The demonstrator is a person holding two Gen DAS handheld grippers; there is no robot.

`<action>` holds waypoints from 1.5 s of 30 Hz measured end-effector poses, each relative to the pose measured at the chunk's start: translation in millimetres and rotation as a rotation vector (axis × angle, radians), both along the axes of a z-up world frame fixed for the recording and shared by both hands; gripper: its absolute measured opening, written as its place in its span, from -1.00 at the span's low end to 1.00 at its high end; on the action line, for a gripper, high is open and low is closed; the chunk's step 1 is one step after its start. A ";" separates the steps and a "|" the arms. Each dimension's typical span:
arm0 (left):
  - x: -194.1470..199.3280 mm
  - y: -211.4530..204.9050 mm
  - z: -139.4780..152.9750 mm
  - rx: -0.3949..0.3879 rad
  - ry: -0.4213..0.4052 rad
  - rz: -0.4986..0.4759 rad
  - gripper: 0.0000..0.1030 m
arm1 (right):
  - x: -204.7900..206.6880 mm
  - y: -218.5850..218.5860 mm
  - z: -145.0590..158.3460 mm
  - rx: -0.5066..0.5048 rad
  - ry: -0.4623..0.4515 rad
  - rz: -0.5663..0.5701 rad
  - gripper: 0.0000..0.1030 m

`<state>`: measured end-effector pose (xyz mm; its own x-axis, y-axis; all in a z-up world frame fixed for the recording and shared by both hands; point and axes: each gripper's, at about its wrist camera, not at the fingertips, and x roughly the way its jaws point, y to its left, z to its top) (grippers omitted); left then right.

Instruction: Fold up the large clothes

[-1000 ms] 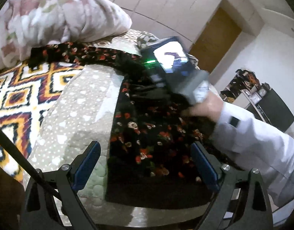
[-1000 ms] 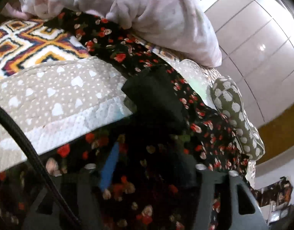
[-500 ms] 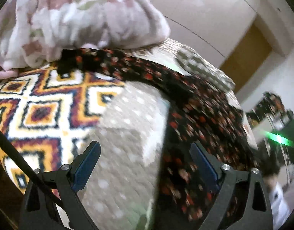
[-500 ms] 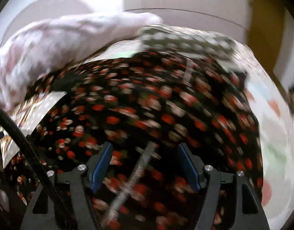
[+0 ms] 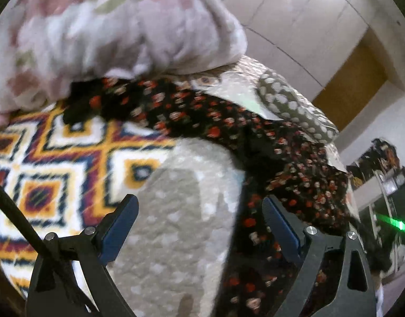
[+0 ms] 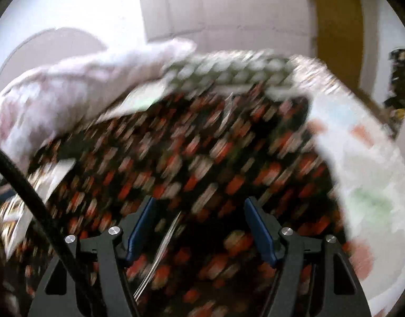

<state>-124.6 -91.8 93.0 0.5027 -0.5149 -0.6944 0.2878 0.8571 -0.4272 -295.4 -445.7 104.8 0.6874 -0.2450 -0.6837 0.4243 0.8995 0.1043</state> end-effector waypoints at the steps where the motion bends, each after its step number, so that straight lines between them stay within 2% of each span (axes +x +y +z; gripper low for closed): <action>1: 1.6 -7.9 3.3 -0.004 -0.003 -0.015 0.83 | 7.9 -14.8 7.6 -0.033 0.010 -0.048 0.49; 3: 5.8 -28.8 10.0 -0.001 -0.017 -0.054 0.83 | 21.6 -36.0 11.9 -0.084 0.032 -0.105 0.60; 5: 8.2 -51.1 16.6 0.011 -0.053 -0.098 0.83 | 44.5 -63.0 7.1 -0.151 0.097 -0.165 0.63; 9: 21.1 -96.1 20.5 0.051 -0.088 -0.167 0.83 | 80.0 -103.2 -21.8 -0.083 0.230 -0.155 0.69; 10: 24.7 -104.3 19.8 0.053 -0.084 -0.180 0.83 | 88.0 -111.4 -32.2 -0.045 0.274 -0.148 0.46; 11: 29.6 -116.3 18.7 0.061 -0.079 -0.195 0.83 | 92.9 -116.4 -38.9 -0.001 0.293 -0.129 -0.36; 12: 32.3 -123.7 17.8 0.068 -0.079 -0.204 0.83 | 95.0 -122.4 -39.4 0.017 0.301 -0.115 -0.62; 14: 38.3 -143.7 14.0 0.087 -0.090 -0.236 0.83 | 92.5 -129.4 -32.2 0.012 0.280 -0.116 -0.86; 16: 46.0 -163.4 6.3 0.128 -0.093 -0.251 0.83 | 89.6 -143.5 -23.4 -0.010 0.275 -0.160 -0.88; 21: 68.4 -205.5 -47.3 0.344 -0.035 -0.212 0.83 | 88.0 -166.2 -34.2 -0.007 0.304 -0.275 -0.84; 23: 73.2 -205.7 -63.1 0.364 0.000 -0.214 0.82 | 90.1 -168.6 -42.2 0.003 0.322 -0.288 -0.67; 25: 68.5 -195.2 -54.0 0.330 -0.021 -0.214 0.79 | 88.4 -166.9 -37.1 -0.003 0.309 -0.277 -0.63; 27: 61.6 -174.6 -35.9 0.255 -0.032 -0.207 0.79 | 78.3 -162.5 -22.4 0.004 0.259 -0.258 -0.41; 29: 54.7 -146.2 -18.2 0.193 -0.051 -0.181 0.79 | 59.9 -151.4 -1.1 -0.024 0.185 -0.267 0.12; 31: 51.8 -111.9 -5.9 0.157 -0.060 -0.137 0.79 | 35.8 -135.9 19.0 -0.047 0.105 -0.262 0.34; 34: 60.0 -51.0 -4.3 0.143 -0.051 -0.006 0.80 | -1.9 -107.9 31.9 0.012 0.034 -0.200 0.37; 37: 81.4 18.1 -19.9 0.099 0.031 0.150 0.80 | -33.7 -79.1 22.0 0.121 0.014 -0.146 0.38; 38: 88.1 39.3 -26.1 0.064 0.063 0.198 0.80 | -42.4 -68.9 15.1 0.157 0.012 -0.130 0.38; 41: 104.3 96.5 -45.7 -0.108 0.147 0.332 0.79 | -54.8 -38.9 -9.1 0.207 0.028 -0.091 0.38; 43: 114.4 119.3 -60.6 -0.227 0.195 0.364 0.80 | -54.5 -23.6 -25.8 0.206 0.047 -0.076 0.38; 45: 123.6 123.9 -75.2 -0.298 0.236 0.361 0.80 | -50.3 -14.3 -40.9 0.198 0.070 -0.080 0.38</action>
<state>-1.0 32.2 17.8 0.5319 -0.5301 -0.6604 -0.1373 0.7156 -0.6849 -345.7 -460.0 63.9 0.6204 -0.1530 -0.7692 0.5062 0.8273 0.2437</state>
